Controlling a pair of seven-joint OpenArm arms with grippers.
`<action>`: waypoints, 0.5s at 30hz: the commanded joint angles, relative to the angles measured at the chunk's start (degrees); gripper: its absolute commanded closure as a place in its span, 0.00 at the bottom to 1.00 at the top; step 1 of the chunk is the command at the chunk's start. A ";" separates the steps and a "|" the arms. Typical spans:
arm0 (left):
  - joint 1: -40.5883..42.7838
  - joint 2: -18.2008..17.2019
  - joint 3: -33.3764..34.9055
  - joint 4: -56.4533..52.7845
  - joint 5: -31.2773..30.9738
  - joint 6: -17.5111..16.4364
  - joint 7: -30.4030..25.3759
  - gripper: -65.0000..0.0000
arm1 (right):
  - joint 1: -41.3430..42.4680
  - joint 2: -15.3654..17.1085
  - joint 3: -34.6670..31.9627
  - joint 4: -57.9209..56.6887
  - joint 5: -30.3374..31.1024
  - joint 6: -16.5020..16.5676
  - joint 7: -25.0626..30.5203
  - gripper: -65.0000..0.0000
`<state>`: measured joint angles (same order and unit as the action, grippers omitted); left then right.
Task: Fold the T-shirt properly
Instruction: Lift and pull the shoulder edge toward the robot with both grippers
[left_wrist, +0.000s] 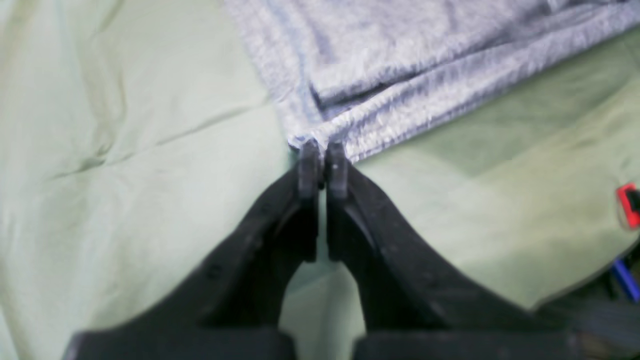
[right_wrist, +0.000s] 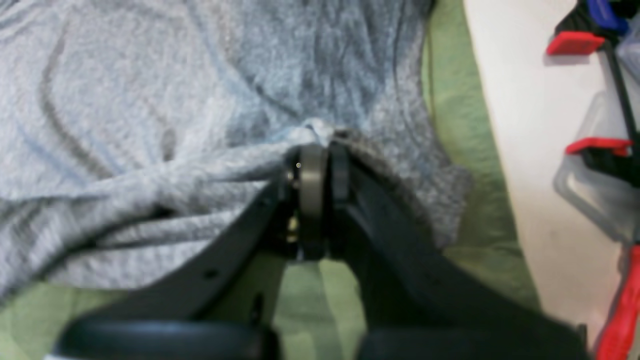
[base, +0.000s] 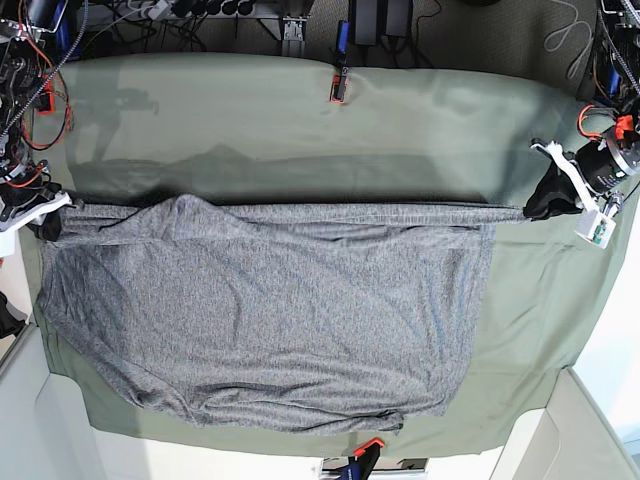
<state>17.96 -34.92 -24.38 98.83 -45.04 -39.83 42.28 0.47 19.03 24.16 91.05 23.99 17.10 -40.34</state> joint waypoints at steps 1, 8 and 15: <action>-2.27 -1.31 -0.24 -0.13 -0.74 -0.17 -1.60 1.00 | 1.88 0.98 0.52 0.13 -0.04 -0.13 1.53 1.00; -10.73 -2.25 8.31 -8.52 2.16 -0.17 -3.74 1.00 | 7.82 0.96 0.50 -8.92 -0.61 1.40 2.99 1.00; -20.37 -2.23 17.35 -19.89 10.78 -0.17 -11.04 1.00 | 10.16 0.96 0.50 -11.78 -0.63 1.46 3.02 1.00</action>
<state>-1.56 -35.90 -6.55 78.30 -33.87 -39.86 32.47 9.54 18.92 24.32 78.41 23.14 18.52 -38.61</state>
